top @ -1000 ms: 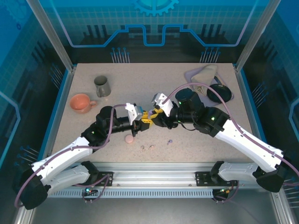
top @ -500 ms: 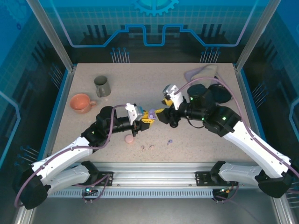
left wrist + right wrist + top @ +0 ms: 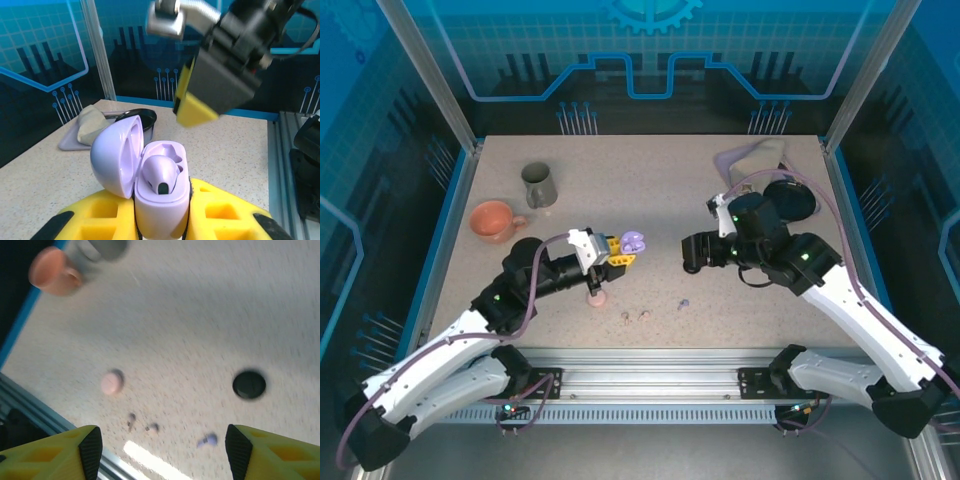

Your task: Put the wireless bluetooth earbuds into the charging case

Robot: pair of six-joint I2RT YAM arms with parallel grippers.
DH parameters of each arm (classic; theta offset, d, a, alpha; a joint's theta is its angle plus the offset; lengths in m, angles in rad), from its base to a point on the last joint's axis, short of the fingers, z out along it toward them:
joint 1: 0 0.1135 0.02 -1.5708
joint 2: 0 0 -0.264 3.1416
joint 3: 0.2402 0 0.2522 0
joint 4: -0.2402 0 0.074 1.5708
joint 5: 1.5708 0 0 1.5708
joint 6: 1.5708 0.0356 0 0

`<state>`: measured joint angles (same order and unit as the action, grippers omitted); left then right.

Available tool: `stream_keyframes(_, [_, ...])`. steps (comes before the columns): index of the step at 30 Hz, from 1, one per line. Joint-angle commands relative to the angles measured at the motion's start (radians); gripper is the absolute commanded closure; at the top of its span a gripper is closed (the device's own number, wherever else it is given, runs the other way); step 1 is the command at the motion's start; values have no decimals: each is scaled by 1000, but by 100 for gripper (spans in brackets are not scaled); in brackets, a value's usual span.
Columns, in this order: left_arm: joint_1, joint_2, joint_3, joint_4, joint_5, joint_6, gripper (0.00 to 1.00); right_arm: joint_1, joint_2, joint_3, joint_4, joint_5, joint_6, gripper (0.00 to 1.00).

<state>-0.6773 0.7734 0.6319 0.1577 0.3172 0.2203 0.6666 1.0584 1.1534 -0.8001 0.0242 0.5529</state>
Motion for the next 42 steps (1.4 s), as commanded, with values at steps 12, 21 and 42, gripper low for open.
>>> stream_keyframes(12, [-6, -115, -47, -76, -29, 74, 99, 13, 143, -229, -20, 47, 327, 32])
stream_keyframes(21, [-7, -126, -70, -71, -20, 74, 98, 75, 245, -218, 7, 69, 369, 32])
stream_keyframes(42, [-7, -133, -75, -82, -31, 41, 99, 104, 503, -129, -17, 39, 331, 36])
